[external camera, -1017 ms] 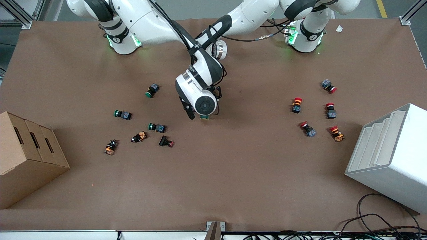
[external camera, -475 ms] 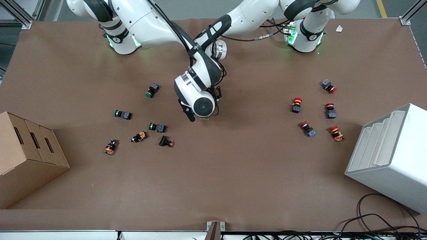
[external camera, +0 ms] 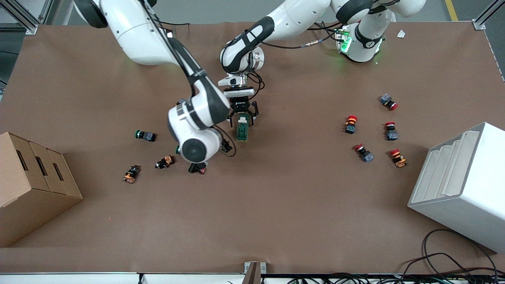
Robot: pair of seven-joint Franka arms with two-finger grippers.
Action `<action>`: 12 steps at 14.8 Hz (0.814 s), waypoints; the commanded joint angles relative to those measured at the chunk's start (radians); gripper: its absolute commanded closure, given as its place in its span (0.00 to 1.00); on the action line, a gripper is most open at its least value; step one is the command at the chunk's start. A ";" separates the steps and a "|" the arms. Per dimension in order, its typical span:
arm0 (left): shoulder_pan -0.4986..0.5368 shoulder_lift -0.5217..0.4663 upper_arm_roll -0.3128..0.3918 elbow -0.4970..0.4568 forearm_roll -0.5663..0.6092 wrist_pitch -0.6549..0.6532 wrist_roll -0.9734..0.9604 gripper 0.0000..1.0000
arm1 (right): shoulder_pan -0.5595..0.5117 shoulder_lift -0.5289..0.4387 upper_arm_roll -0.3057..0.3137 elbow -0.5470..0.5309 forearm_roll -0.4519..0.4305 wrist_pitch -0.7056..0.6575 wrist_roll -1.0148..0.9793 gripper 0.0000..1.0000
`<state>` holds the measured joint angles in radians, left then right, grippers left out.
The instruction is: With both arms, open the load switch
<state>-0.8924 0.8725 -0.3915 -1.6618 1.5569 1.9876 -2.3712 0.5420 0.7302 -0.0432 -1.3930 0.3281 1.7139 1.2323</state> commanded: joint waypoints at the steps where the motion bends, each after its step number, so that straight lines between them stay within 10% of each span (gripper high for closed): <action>1: 0.009 -0.046 -0.012 0.095 -0.197 0.011 0.192 0.01 | -0.056 -0.034 0.016 -0.021 -0.075 0.003 -0.127 0.00; 12: 0.168 -0.302 -0.006 0.195 -0.747 -0.001 0.720 0.00 | -0.382 -0.208 0.016 -0.038 -0.225 -0.022 -0.953 0.00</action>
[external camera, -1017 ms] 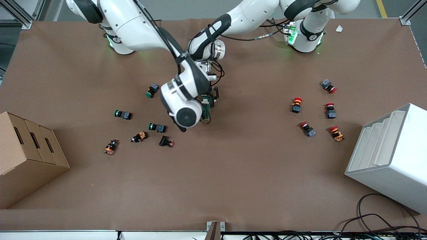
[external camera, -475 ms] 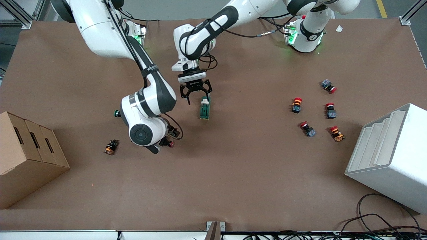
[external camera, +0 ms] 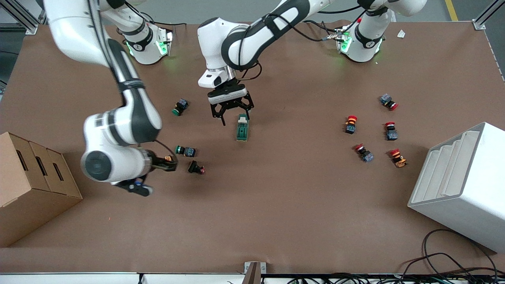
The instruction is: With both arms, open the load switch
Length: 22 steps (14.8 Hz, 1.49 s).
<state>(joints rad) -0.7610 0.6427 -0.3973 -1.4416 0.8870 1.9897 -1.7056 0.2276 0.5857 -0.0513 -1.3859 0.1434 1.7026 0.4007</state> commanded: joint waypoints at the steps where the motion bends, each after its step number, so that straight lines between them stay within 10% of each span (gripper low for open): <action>1: 0.058 -0.092 -0.002 -0.023 -0.107 -0.003 0.085 0.00 | -0.103 -0.085 0.025 -0.050 -0.076 -0.012 -0.191 0.00; 10: 0.362 -0.330 -0.005 -0.020 -0.454 -0.143 0.660 0.00 | -0.238 -0.270 0.028 -0.087 -0.156 -0.073 -0.418 0.00; 22: 0.769 -0.560 0.081 -0.032 -0.766 -0.334 1.349 0.00 | -0.237 -0.271 0.033 -0.002 -0.130 -0.156 -0.408 0.00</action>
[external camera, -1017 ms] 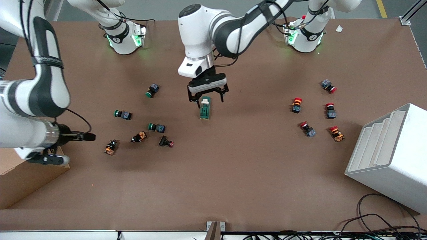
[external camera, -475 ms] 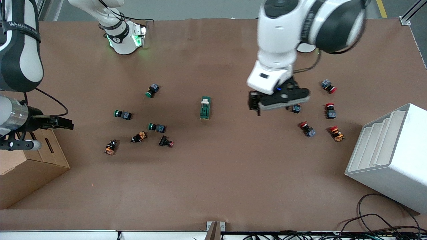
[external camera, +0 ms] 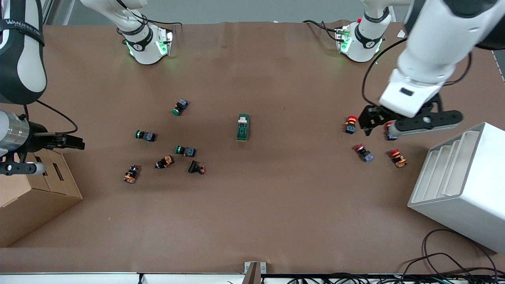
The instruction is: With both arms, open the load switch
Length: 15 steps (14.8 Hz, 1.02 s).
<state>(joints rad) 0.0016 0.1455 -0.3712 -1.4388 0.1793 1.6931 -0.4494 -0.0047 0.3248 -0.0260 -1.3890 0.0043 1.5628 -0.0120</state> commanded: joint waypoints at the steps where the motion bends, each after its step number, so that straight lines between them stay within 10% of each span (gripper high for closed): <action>1: 0.005 -0.073 0.090 -0.035 -0.087 -0.073 0.148 0.00 | -0.004 -0.015 0.008 0.001 0.009 -0.032 -0.003 0.00; 15: 0.020 -0.276 0.199 -0.307 -0.158 -0.044 0.419 0.00 | 0.035 -0.282 0.000 -0.172 -0.003 -0.069 0.004 0.00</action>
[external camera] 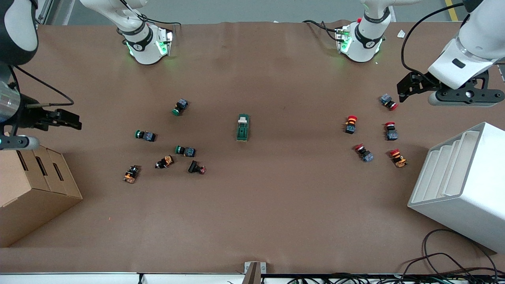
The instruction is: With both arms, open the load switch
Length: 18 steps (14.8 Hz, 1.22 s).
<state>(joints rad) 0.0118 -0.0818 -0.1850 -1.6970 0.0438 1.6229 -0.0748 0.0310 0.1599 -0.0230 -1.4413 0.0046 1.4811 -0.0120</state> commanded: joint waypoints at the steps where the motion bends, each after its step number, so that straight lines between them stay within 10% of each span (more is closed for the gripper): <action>1: 0.005 -0.047 0.021 -0.049 -0.063 0.028 0.047 0.00 | -0.002 -0.153 -0.003 -0.149 -0.003 0.013 0.003 0.00; 9: -0.006 -0.021 0.013 0.037 -0.052 -0.043 0.056 0.00 | 0.000 -0.345 -0.002 -0.258 -0.003 -0.010 -0.002 0.00; 18: 0.002 -0.015 0.006 0.095 -0.022 -0.054 0.058 0.00 | -0.005 -0.284 -0.002 -0.130 0.003 -0.050 0.001 0.00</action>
<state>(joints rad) 0.0071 -0.1010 -0.1771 -1.6297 0.0084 1.5925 -0.0338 0.0307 -0.1588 -0.0274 -1.6169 0.0046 1.4519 -0.0121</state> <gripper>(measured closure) 0.000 0.000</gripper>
